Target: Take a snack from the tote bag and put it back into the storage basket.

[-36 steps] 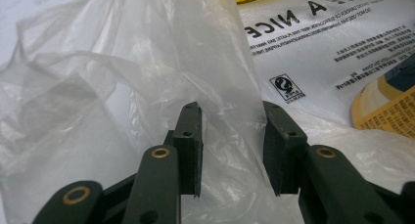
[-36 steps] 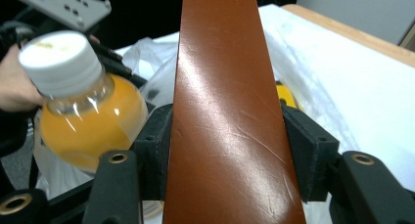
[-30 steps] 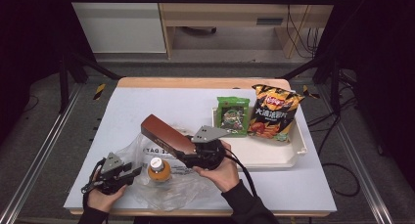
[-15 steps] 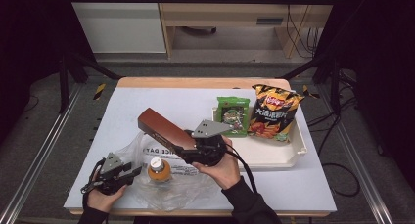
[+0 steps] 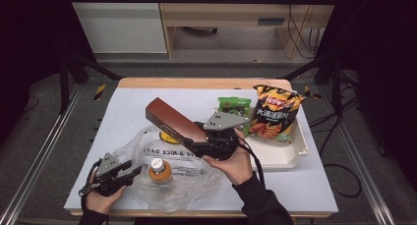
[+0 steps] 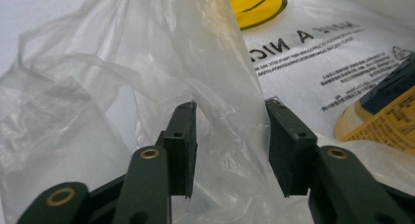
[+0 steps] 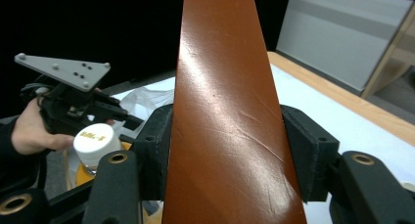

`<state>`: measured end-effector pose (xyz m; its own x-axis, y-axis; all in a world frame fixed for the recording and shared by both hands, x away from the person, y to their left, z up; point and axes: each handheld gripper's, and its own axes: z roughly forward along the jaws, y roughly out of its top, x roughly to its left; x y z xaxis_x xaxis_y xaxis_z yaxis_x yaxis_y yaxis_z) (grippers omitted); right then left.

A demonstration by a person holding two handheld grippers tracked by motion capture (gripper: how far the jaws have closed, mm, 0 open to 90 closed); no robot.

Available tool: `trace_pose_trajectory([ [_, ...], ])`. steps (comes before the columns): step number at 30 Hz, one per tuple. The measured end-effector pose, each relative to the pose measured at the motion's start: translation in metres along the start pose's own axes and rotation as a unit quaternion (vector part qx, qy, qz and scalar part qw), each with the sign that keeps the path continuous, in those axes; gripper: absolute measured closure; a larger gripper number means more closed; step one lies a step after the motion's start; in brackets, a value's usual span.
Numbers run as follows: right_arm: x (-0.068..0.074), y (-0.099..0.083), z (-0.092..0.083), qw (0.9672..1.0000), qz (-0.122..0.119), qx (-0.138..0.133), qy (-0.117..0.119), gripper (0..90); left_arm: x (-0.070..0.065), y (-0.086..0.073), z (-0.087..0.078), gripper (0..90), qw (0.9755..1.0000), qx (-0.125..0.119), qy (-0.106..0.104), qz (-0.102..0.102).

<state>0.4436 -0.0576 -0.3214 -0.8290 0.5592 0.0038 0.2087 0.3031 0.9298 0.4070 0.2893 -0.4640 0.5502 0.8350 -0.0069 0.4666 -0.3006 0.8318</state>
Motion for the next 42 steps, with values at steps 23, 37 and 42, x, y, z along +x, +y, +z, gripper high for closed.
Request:
trace_pose_trajectory([
  [23,-0.046,-0.034,-0.056,0.9974,0.026,0.013,-0.066,43.5,0.006,0.019,-0.023,37.8,0.9975,-0.057,0.010,-0.040],
  [37,-0.065,-0.073,-0.089,0.9935,0.047,0.029,-0.100,43.5,0.012,0.019,-0.024,35.3,0.9972,-0.056,0.023,-0.044],
  [42,-0.071,-0.087,-0.100,0.9919,0.055,0.033,-0.109,43.5,0.013,0.018,-0.024,35.0,0.9973,-0.054,0.025,-0.044],
])
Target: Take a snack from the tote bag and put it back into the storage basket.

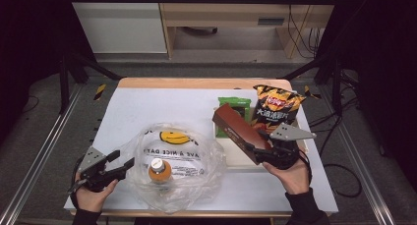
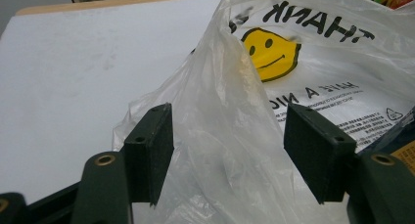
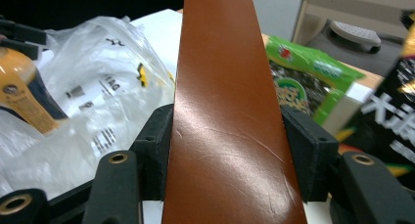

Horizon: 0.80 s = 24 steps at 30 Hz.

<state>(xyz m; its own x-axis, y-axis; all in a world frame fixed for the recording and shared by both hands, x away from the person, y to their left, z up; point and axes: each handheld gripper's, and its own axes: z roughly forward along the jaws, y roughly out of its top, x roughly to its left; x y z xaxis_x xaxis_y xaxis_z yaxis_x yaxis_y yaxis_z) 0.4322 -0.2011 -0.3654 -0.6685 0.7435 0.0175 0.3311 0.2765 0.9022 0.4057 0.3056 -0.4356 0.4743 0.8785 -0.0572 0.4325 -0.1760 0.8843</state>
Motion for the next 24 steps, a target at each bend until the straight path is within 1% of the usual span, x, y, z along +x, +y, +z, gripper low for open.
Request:
trace_pose_trajectory([
  [7,-0.010,-0.019,-0.003,0.9998,0.010,0.013,-0.008,43.5,0.001,-0.001,0.000,35.0,1.0000,0.002,0.001,-0.004],
  [10,-0.014,-0.026,-0.002,0.9994,0.011,0.028,-0.014,43.5,0.001,-0.002,0.001,35.0,1.0000,0.003,0.002,-0.003],
  [13,-0.018,-0.034,-0.001,0.9990,0.017,0.035,-0.020,43.5,0.001,-0.002,0.000,35.0,1.0000,0.001,0.001,-0.004],
  [17,-0.020,-0.044,0.002,0.9982,0.021,0.052,-0.023,43.4,0.002,-0.002,0.000,35.0,1.0000,0.002,0.000,-0.004],
  [20,-0.020,-0.050,0.006,0.9974,0.019,0.065,-0.024,43.4,0.001,-0.002,0.000,35.0,1.0000,0.003,0.000,-0.003],
  [24,-0.019,-0.057,0.012,0.9963,0.021,0.081,-0.020,43.4,0.001,-0.002,0.000,34.9,1.0000,0.003,0.001,-0.003],
])
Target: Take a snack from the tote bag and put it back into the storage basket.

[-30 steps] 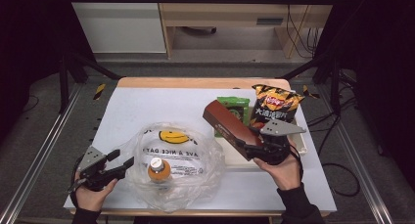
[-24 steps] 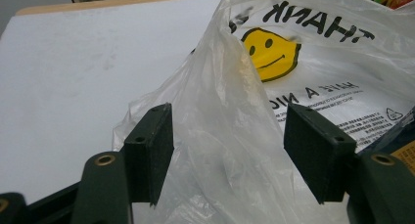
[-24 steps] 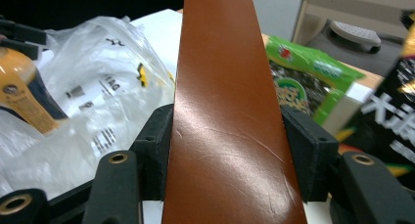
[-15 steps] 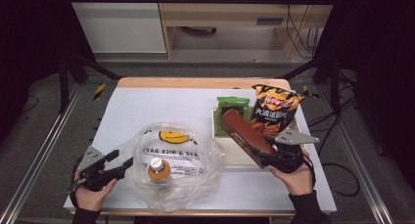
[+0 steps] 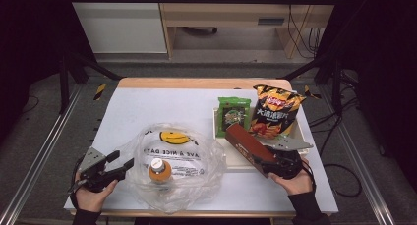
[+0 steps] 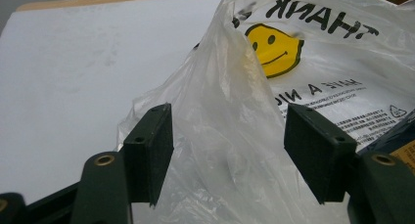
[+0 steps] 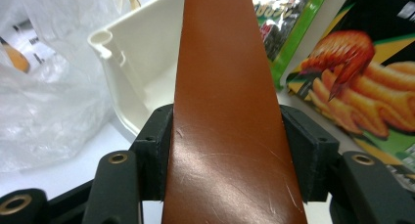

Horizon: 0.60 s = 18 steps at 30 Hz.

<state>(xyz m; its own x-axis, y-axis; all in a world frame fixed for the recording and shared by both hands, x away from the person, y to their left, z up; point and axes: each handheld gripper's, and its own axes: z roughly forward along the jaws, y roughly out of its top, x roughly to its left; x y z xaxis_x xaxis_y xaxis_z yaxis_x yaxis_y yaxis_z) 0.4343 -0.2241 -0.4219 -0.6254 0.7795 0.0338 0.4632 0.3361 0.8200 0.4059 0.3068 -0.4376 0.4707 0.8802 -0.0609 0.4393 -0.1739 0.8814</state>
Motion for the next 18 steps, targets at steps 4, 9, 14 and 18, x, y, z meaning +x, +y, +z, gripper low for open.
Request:
trace_pose_trajectory([
  [4,0.001,-0.004,0.005,0.9999,-0.003,0.010,0.001,43.4,0.001,0.000,0.000,34.9,1.0000,-0.001,0.001,0.000],
  [9,0.001,-0.008,0.012,0.9997,-0.004,0.023,0.001,43.2,0.001,-0.001,0.000,34.8,1.0000,0.000,0.000,0.000],
  [14,0.002,-0.008,0.014,0.9997,-0.002,0.023,-0.002,42.9,0.000,-0.001,0.000,34.8,1.0000,0.000,0.000,0.000],
  [18,0.003,-0.008,0.017,0.9998,-0.003,0.017,-0.007,42.1,0.000,-0.001,0.001,34.8,1.0000,0.003,0.000,0.001],
])
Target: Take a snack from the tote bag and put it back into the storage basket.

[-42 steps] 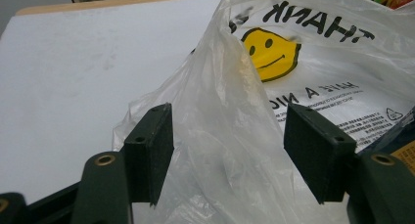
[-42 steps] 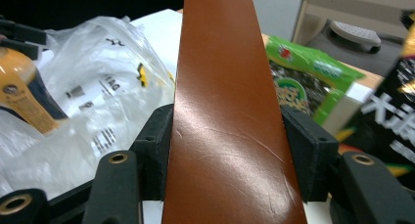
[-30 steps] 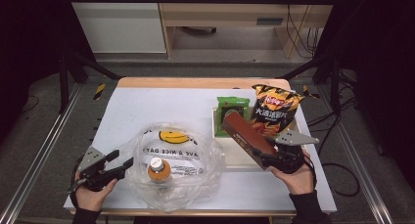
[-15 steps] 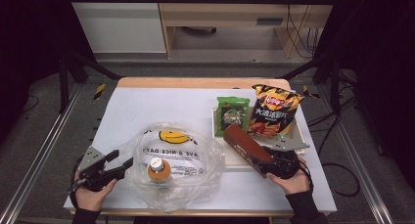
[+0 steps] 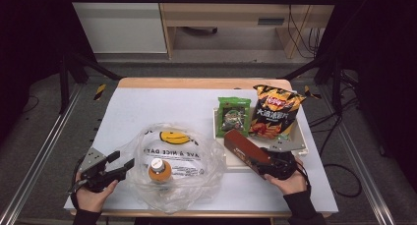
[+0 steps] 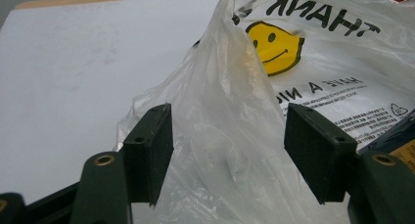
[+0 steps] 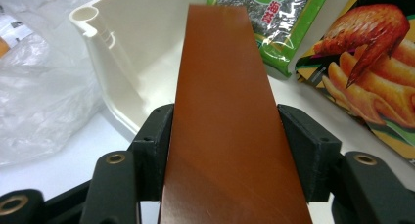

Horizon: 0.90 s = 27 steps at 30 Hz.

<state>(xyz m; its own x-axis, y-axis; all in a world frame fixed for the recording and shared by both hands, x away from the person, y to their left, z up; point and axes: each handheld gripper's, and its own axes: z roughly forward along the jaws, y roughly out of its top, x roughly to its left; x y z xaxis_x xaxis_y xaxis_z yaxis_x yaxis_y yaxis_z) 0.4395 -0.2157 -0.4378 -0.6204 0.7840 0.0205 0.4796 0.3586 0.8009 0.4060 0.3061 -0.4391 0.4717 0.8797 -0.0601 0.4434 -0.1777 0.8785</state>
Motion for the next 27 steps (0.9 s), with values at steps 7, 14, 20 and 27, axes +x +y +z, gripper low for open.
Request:
trace_pose_trajectory([
  [7,-0.001,-0.001,-0.002,0.9998,0.004,-0.011,-0.019,33.4,0.000,-0.001,0.000,34.6,1.0000,0.002,0.000,0.001],
  [14,0.000,-0.010,-0.016,0.9989,0.026,-0.010,-0.038,27.2,-0.001,-0.001,0.001,34.5,1.0000,0.004,-0.001,0.002],
  [20,0.001,-0.018,-0.023,0.9984,0.039,0.002,-0.042,26.5,0.000,-0.002,0.002,34.4,1.0000,0.006,-0.001,-0.002],
  [27,-0.006,-0.020,-0.030,0.9968,0.054,-0.006,-0.058,26.5,0.001,-0.003,0.003,34.4,0.9999,0.010,-0.001,-0.003],
])
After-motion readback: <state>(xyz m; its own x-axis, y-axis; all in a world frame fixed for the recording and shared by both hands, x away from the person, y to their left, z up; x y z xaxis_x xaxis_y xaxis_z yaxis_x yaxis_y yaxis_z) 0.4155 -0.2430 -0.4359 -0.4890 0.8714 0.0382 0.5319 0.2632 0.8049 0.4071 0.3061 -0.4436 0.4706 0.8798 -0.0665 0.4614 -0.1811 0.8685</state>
